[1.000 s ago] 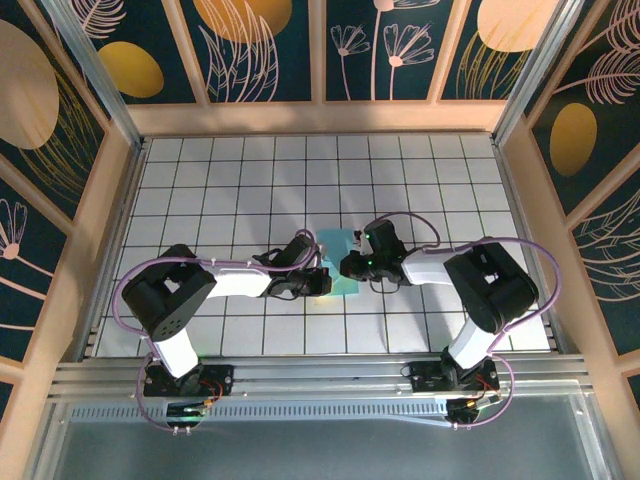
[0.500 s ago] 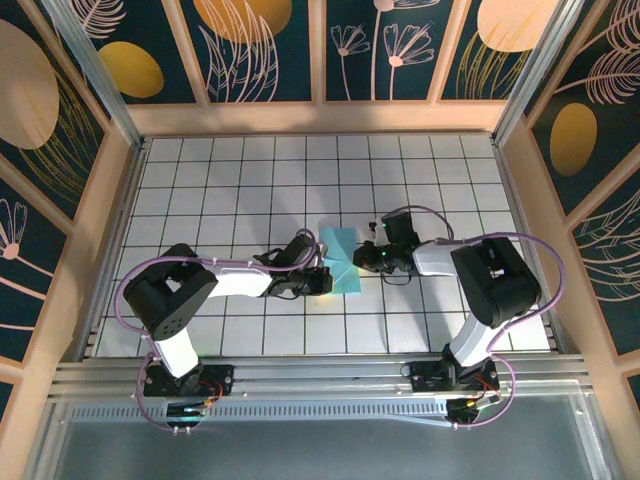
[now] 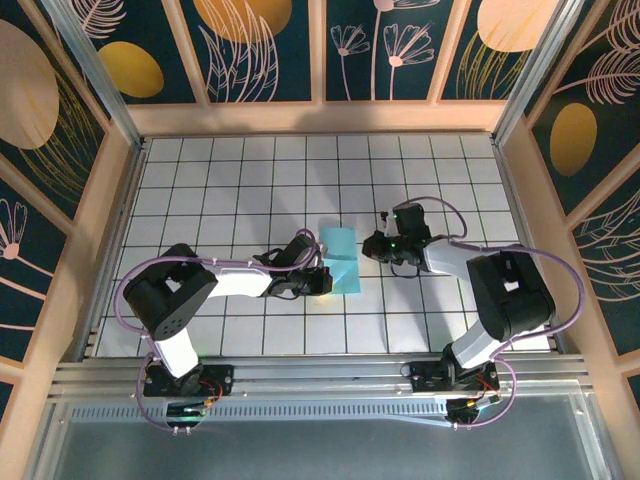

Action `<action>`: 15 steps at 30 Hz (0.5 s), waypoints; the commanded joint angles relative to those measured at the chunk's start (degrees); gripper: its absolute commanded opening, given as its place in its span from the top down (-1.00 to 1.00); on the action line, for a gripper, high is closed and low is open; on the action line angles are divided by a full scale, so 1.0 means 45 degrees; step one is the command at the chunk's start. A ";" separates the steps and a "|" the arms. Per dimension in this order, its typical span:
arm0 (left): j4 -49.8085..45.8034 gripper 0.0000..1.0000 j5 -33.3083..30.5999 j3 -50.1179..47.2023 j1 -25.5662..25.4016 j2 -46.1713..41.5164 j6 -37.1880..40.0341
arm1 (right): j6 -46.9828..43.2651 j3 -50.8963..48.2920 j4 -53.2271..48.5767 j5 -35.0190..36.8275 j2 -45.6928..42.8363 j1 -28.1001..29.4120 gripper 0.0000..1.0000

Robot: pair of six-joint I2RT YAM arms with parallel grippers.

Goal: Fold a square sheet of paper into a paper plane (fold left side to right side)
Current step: Fold the triangle a second time at the center of the table.

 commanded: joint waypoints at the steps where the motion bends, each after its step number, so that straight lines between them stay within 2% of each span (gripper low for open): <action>1: -0.1488 1.00 -0.0122 -0.0173 0.0036 0.0400 0.0034 | 0.1038 -0.0606 0.1044 -0.0893 -0.0206 0.0611 1.00; 9: -0.1521 1.00 -0.0082 -0.0082 0.0033 0.0417 0.0055 | 0.1814 -0.0543 0.2281 -0.1110 0.0855 0.1454 1.00; 15: -0.1424 1.00 -0.0005 -0.0050 0.0038 0.0416 0.0047 | 0.1563 -0.0303 0.1972 -0.0746 0.1621 0.1513 1.00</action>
